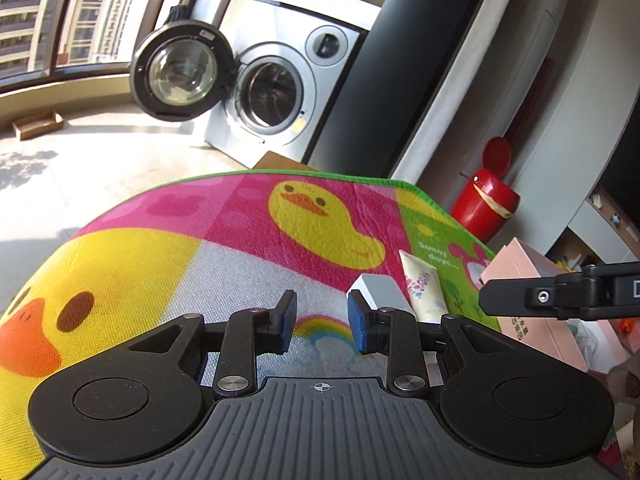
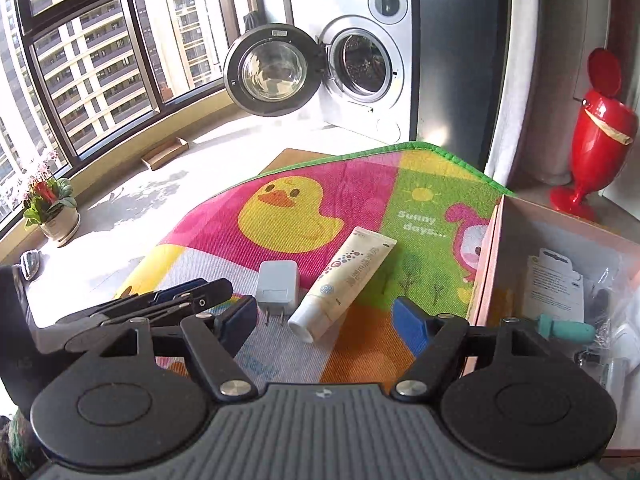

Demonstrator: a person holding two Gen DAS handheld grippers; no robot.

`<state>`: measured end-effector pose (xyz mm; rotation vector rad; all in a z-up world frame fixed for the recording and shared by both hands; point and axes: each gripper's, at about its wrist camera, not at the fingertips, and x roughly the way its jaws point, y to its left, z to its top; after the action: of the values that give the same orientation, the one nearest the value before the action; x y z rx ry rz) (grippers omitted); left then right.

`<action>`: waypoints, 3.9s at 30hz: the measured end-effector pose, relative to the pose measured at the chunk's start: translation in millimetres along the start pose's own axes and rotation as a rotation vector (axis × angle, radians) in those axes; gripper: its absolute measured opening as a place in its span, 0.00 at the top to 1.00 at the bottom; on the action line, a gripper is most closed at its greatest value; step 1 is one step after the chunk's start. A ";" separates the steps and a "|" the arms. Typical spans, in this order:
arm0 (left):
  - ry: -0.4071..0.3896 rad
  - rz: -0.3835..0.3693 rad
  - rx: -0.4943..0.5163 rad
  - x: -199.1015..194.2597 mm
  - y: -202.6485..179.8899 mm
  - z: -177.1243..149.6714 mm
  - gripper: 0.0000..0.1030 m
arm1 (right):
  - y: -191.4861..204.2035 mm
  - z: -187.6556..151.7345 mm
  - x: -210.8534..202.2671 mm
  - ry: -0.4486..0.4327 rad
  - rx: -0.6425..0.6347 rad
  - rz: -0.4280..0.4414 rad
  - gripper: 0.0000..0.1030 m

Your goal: Organize rigid objects

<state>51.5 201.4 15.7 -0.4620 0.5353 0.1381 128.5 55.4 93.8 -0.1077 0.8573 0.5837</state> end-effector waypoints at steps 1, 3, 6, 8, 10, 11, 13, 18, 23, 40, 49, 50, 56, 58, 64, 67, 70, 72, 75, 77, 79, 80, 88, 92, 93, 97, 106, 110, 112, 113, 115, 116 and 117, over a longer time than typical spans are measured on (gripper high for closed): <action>0.000 -0.004 -0.005 -0.4 1.0 0.3 0.70 | 2.0 5.4 12.8 0.010 0.011 -0.021 0.27; 0.000 -0.007 -0.014 0.1 3.3 0.4 0.70 | 7.1 14.8 40.4 0.019 0.007 -0.095 0.27; 0.012 -0.011 -0.022 0.7 5.5 0.2 0.70 | 7.3 20.9 71.8 0.053 -0.002 -0.166 0.28; 0.010 -0.013 -0.020 0.4 5.1 0.7 0.70 | 5.1 21.0 82.1 0.081 0.005 -0.166 0.37; 0.007 -0.015 -0.020 -1.0 5.0 1.0 0.70 | 3.3 16.6 86.0 0.106 0.009 -0.147 0.46; 0.006 -0.016 -0.021 -1.0 5.2 1.1 0.70 | 4.6 14.4 83.9 0.094 -0.003 -0.150 0.48; 0.007 -0.012 -0.023 -1.1 5.6 1.0 0.70 | 8.8 8.3 78.0 0.098 -0.040 -0.138 0.56; -0.001 -0.003 -0.028 -2.1 7.0 0.6 0.70 | 18.0 -12.1 56.1 0.124 -0.087 -0.080 0.67; -0.008 -0.013 -0.011 -1.6 3.2 -0.5 0.70 | 20.7 -43.3 26.9 0.120 -0.117 -0.051 0.69; 0.077 0.061 0.223 41.2 -62.8 8.7 0.68 | -11.6 -156.8 -65.2 -0.050 -0.150 -0.065 0.47; 0.058 0.096 0.262 46.4 -72.3 5.1 0.64 | -18.3 -170.6 -67.1 -0.106 -0.112 -0.059 0.23; 0.057 0.095 0.262 46.4 -72.4 5.2 0.64 | -18.0 -170.8 -67.5 -0.105 -0.114 -0.057 0.21; 0.074 0.067 0.233 46.7 -66.1 7.6 0.62 | -17.8 -168.4 -63.3 -0.100 -0.111 -0.069 0.14; 0.080 0.049 0.242 45.0 -65.6 6.8 0.62 | -18.3 -167.7 -61.9 -0.095 -0.102 -0.076 0.11; 0.087 0.012 0.291 40.5 -67.6 3.5 0.62 | -17.6 -165.9 -57.2 -0.086 -0.096 -0.090 0.04; 0.087 -0.011 0.355 39.2 -70.9 1.1 0.62 | -18.0 -165.2 -56.3 -0.083 -0.090 -0.093 0.02; 0.080 -0.030 0.382 38.0 -69.2 -0.7 0.62 | -18.1 -165.2 -55.6 -0.081 -0.087 -0.095 0.01; 0.090 -0.045 0.390 36.4 -67.6 -0.4 0.62 | -18.5 -165.1 -55.3 -0.080 -0.084 -0.097 0.01; 0.113 -0.084 0.393 35.2 -66.7 0.2 0.63 | -18.8 -165.3 -55.0 -0.080 -0.083 -0.096 0.00; 0.128 -0.114 0.383 34.7 -66.6 -0.3 0.63 | -18.7 -165.3 -54.8 -0.080 -0.083 -0.096 0.00; 0.126 -0.119 0.401 34.3 -69.3 -2.9 0.63 | -18.8 -165.2 -54.8 -0.080 -0.083 -0.096 0.00; 0.120 -0.113 0.418 34.1 -71.1 -4.2 0.63 | -19.0 -165.2 -54.7 -0.080 -0.083 -0.097 0.00; 0.091 -0.030 0.459 30.0 -73.7 -3.8 0.60 | -19.2 -165.2 -54.3 -0.080 -0.083 -0.096 0.00; 0.098 -0.052 0.427 29.1 -66.7 -1.7 0.63 | -19.2 -165.1 -54.2 -0.079 -0.083 -0.096 0.00; 0.102 -0.063 0.427 28.5 -66.9 -2.5 0.64 | -19.1 -165.1 -54.2 -0.079 -0.083 -0.096 0.00; 0.152 -0.063 0.473 33.0 -72.1 -12.2 0.63 | -19.2 -165.1 -54.3 -0.080 -0.083 -0.096 0.00; 0.114 -0.059 0.331 -3.5 -36.9 -18.8 0.64 | -7.5 -153.0 -62.0 -0.120 -0.135 -0.027 0.20; 0.084 -0.045 0.277 -28.7 -17.9 -27.8 0.64 | 4.8 -117.9 -55.3 -0.133 -0.088 0.003 0.22; 0.060 -0.038 0.252 -38.3 -9.8 -33.0 0.64 | 11.1 -97.4 -45.7 -0.126 -0.064 0.002 0.22; 0.050 -0.043 0.237 -41.5 -6.3 -35.1 0.64 | 15.3 -84.7 -36.8 -0.121 -0.057 -0.009 0.22; 0.041 -0.058 0.213 -43.8 -1.7 -35.9 0.64 | 20.0 -65.4 -18.8 -0.104 -0.047 -0.051 0.22; 0.038 -0.066 0.204 -43.9 -0.1 -35.1 0.64 | 20.7 -58.0 -10.3 -0.093 -0.040 -0.068 0.22; 0.038 -0.070 0.198 -43.5 0.8 -34.5 0.64 | 20.1 -49.2 1.4 -0.074 -0.030 -0.087 0.22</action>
<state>-1.7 186.0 11.8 -0.2905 0.5632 0.0087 85.1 57.3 63.1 -0.1493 0.7686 0.5156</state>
